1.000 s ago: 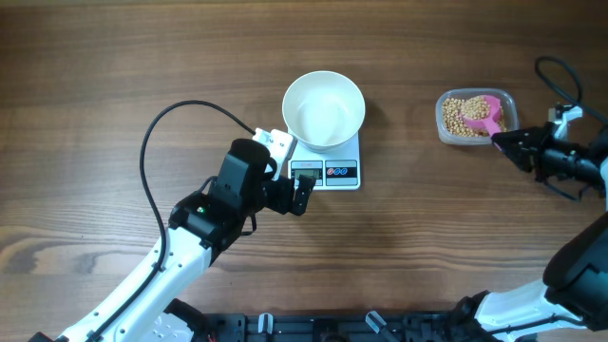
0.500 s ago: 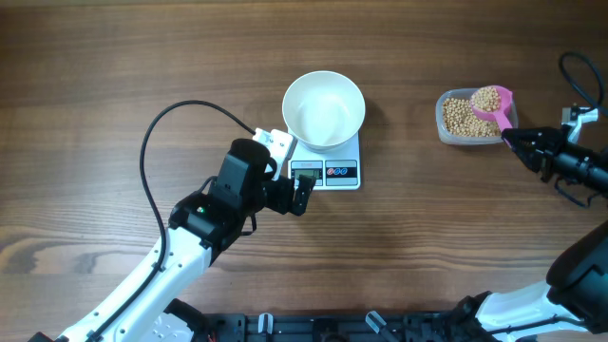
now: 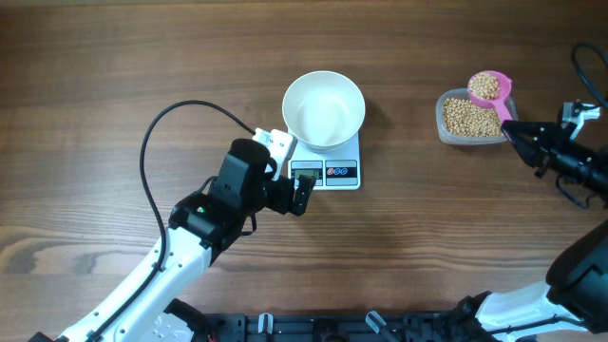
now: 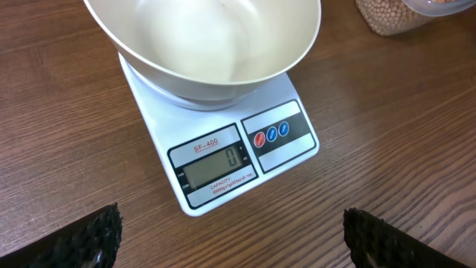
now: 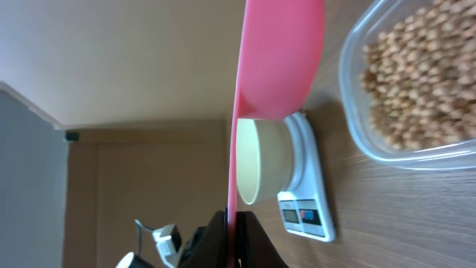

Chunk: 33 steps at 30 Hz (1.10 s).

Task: Scoop item into bowl and weigh 150g on scale
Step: 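Lift the filled scoop and carry it left over the white bowl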

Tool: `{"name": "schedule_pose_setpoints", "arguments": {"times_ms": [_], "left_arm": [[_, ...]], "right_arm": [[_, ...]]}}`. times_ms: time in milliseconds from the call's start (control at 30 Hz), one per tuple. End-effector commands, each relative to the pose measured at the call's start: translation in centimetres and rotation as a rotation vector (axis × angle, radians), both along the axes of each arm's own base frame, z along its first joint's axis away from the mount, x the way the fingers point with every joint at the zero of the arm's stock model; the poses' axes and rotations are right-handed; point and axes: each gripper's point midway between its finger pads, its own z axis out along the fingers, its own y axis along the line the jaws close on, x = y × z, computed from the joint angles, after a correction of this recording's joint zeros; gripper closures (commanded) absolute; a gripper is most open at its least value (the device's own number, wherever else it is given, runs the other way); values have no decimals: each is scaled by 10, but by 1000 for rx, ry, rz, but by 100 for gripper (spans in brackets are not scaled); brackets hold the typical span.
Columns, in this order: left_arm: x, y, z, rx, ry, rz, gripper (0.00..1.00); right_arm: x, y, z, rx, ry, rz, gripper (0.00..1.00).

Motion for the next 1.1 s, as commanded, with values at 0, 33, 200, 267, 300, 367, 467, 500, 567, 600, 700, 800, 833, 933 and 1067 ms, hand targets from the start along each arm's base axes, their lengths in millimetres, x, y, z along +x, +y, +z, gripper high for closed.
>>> {"name": "schedule_pose_setpoints", "arguments": {"times_ms": [0,33,200,267,300,367,467,500,567,600,700,800,833,933,1067], "left_arm": [[-3,-3,-2,6,-1,-31,0],[-3,-3,-2,6,0,-31,0],[-3,-3,-2,6,-1,-30,0],[-3,-3,-2,6,0,-31,0],[-3,-3,-2,6,-1,-30,0],[-3,-3,-2,6,-1,-30,0],[-3,-3,-2,6,-1,-30,0],[-3,-3,-2,6,-1,-31,0],[-3,-3,-2,6,0,-30,0],[-3,-3,-2,6,-1,-31,0],[-3,-3,-2,6,-1,-31,0],[-3,-3,-2,6,0,-31,0],[-3,-3,-2,6,0,-30,0],[-3,-3,-2,6,-1,-30,0],[-3,-3,-2,6,0,-30,0]], "right_arm": [[4,18,15,66,-78,48,96],[5,23,16,65,-80,63,96],[6,47,19,69,-85,131,96],[6,61,23,77,-96,169,96],[6,67,24,79,-102,187,96],[5,83,27,76,-109,232,96],[3,106,28,86,-96,295,96],[3,112,29,86,-96,312,96],[1,127,29,85,-99,357,96],[0,135,29,87,-97,380,96],[0,157,28,81,-96,443,96],[2,175,16,21,-55,489,96],[2,181,12,-3,-45,502,96],[2,194,1,-95,-22,536,96],[5,205,-7,-254,-24,561,96]]}}
